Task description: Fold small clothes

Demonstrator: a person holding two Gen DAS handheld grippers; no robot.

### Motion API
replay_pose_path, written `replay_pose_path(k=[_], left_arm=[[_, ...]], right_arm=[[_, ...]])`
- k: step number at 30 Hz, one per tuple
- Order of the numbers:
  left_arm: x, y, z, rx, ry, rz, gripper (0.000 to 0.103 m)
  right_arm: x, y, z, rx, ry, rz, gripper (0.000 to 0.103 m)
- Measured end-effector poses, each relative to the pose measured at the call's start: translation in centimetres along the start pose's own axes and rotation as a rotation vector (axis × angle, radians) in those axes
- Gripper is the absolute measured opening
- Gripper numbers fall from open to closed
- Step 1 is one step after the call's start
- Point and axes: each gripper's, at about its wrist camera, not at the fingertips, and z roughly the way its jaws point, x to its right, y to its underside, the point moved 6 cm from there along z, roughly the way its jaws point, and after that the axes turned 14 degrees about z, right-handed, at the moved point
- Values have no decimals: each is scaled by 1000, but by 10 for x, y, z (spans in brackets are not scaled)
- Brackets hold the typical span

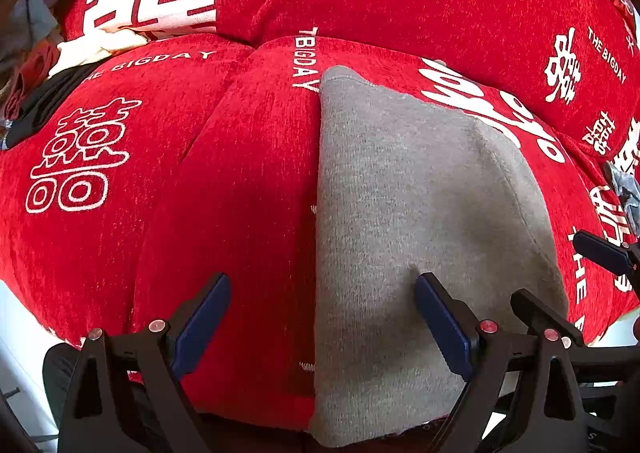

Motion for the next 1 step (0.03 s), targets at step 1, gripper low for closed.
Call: replay_pose_path(k=[1], left_arm=[[0,0,0,-1,-2,1,94]], right_arm=[[0,1,0,0,-1,1,80]])
